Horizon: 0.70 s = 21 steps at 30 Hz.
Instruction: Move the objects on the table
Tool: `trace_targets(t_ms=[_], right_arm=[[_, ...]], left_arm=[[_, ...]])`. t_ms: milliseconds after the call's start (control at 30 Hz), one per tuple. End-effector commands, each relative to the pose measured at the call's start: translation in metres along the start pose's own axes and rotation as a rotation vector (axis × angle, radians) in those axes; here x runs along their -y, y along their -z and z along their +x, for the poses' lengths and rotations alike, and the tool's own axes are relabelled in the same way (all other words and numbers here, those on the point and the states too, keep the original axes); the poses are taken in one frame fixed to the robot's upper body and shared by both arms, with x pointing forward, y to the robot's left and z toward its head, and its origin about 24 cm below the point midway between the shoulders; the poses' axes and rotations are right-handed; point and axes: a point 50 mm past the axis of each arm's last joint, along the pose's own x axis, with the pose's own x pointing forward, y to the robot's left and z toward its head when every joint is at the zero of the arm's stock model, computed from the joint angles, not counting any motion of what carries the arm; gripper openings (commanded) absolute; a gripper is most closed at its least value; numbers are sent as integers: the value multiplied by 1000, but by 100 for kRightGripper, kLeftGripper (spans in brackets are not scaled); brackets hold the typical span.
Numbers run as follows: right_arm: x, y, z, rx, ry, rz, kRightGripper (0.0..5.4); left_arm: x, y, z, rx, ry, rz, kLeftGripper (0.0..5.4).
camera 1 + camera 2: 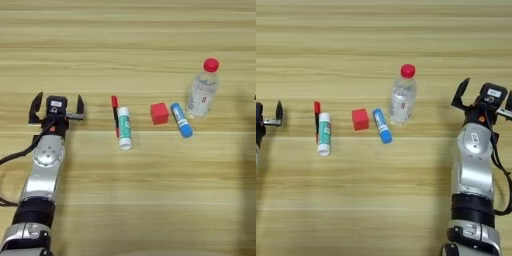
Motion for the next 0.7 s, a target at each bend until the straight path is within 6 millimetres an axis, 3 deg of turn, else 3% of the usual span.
trace_targets(t_ms=[33,200,400,533,700], right_arm=[[-5,-1,2,-16,-12,10,538],[-9,0,1,-26,-20,5,538],[-16,0,0,-30,-24,13,538],[-19,-1,-1,-28,-26,22,538],[-22,-2,-2,-27,-27,27,538]], left_arm=[[7,-14,-10,27,52,-42,540],[37,-31,-47,-41,323,-87,540],[47,-33,-82,-132,460,-99,540],[54,-30,-96,-177,524,-95,540],[55,-27,-100,-198,548,-88,540]])
